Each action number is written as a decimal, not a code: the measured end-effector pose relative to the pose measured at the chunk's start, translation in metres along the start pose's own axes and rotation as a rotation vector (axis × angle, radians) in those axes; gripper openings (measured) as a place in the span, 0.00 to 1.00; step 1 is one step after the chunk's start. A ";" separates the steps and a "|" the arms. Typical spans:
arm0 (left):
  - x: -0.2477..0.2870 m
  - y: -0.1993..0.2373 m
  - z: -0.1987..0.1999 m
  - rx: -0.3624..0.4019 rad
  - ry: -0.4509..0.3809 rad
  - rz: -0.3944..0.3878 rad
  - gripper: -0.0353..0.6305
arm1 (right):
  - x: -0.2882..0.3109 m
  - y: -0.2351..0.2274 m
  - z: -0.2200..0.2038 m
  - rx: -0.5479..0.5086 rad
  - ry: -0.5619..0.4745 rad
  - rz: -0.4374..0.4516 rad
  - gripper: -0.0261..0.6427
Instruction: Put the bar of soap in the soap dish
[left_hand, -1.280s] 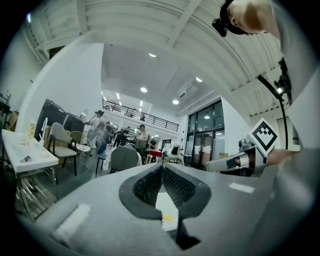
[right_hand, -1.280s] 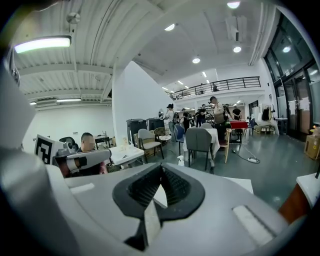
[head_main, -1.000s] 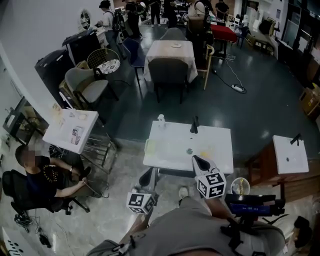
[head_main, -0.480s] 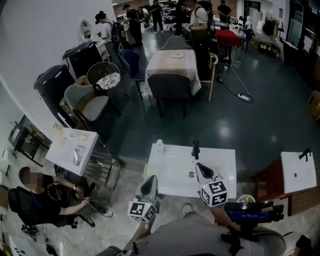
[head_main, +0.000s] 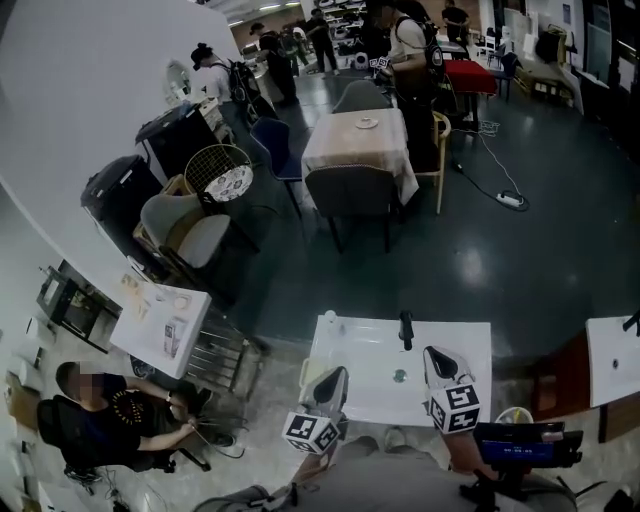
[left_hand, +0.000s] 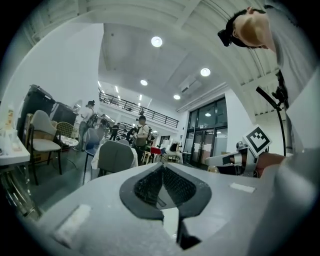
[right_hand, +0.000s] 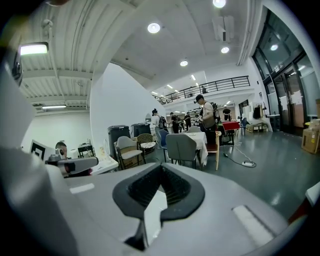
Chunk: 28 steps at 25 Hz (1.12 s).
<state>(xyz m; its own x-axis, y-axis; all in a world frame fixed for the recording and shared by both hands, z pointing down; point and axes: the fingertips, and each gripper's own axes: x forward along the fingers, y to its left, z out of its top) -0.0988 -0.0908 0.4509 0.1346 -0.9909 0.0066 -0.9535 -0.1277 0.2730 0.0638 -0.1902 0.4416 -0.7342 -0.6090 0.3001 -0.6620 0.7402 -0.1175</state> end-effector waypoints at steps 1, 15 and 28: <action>0.008 0.003 0.000 0.006 0.009 -0.013 0.05 | 0.004 -0.005 0.001 0.004 -0.003 -0.008 0.04; 0.048 -0.014 0.075 0.003 -0.109 -0.165 0.05 | -0.024 -0.026 0.055 0.022 -0.244 -0.131 0.04; 0.029 0.016 0.053 0.005 -0.097 -0.109 0.05 | 0.005 -0.044 0.056 -0.040 -0.256 -0.220 0.52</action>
<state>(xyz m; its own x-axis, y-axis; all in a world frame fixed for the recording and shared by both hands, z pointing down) -0.1247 -0.1237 0.4042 0.2114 -0.9705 -0.1158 -0.9359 -0.2351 0.2623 0.0815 -0.2417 0.3954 -0.5914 -0.8037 0.0658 -0.8063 0.5903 -0.0372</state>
